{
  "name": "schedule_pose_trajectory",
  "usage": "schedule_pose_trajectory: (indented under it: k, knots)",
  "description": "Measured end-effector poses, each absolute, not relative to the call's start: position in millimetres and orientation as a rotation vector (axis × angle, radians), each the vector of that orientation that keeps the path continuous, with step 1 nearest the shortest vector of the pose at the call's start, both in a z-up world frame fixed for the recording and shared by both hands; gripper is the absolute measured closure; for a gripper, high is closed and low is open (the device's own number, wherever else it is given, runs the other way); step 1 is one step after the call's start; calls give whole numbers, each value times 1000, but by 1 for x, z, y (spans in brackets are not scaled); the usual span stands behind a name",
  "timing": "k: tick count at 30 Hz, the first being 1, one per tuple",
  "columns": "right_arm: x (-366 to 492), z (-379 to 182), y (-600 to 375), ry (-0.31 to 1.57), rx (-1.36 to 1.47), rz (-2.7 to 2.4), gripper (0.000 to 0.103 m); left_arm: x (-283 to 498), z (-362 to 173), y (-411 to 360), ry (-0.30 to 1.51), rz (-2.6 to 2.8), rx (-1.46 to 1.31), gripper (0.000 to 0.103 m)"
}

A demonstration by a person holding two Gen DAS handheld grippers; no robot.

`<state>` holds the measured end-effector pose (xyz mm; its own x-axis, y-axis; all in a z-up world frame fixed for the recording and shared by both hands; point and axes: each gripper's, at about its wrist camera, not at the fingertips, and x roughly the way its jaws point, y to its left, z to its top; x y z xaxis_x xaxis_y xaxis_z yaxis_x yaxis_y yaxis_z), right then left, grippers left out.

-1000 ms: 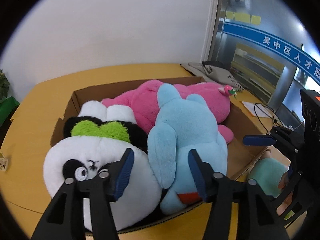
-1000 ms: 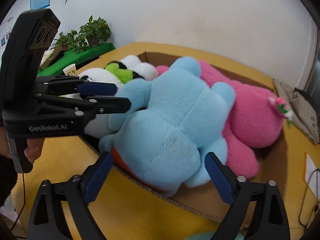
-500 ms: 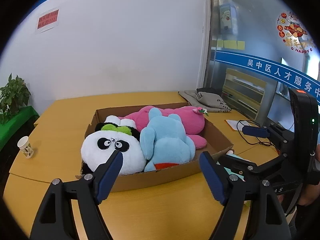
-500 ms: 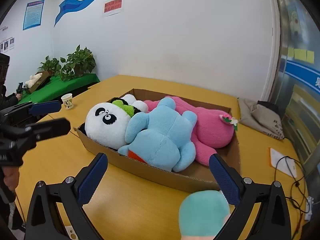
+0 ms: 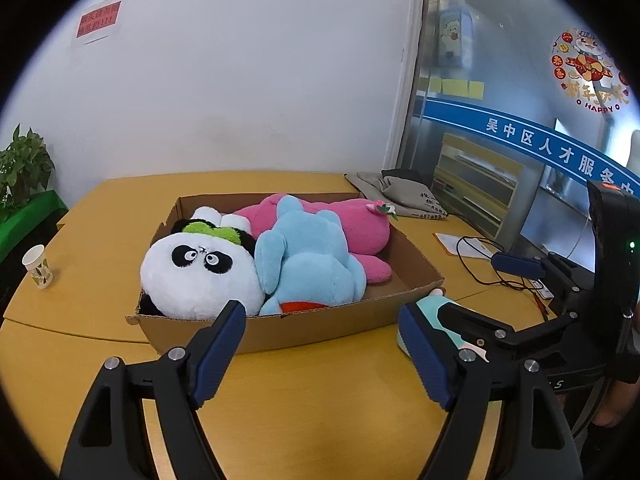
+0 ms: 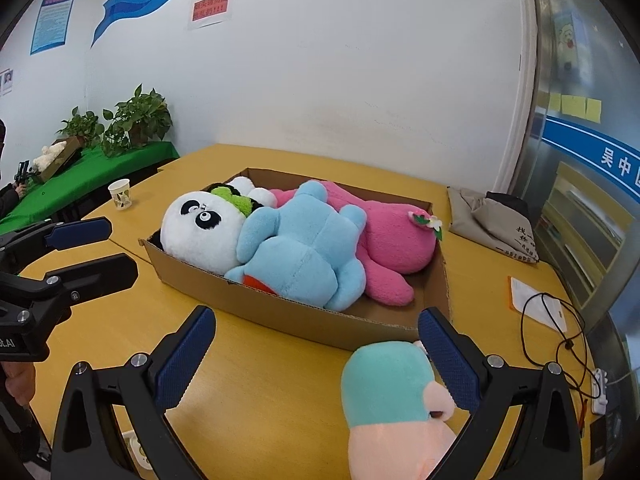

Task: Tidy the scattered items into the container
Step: 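Open both grippers and close them on the teal-and-pink plush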

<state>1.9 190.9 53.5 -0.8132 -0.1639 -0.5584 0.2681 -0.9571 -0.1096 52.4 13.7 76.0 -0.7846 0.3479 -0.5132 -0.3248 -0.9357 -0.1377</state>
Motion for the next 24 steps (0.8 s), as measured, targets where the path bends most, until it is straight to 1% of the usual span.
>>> schedule_pose_trajectory:
  k: [10,16,20,24]
  knots:
    - [1,46,199,241,845,-2781,0,47,62,12,-85,2649,-832,24]
    - [17,40,239,149,820,-2829,0,42,49,9,-110,2622,-890,24]
    - [23,22,273,167,923,-2827,0,34,36,13,-148,2575,-935,24]
    - [18,-17,289,214,1124,-2744,0,25,23,22,-189,2501,-982,24]
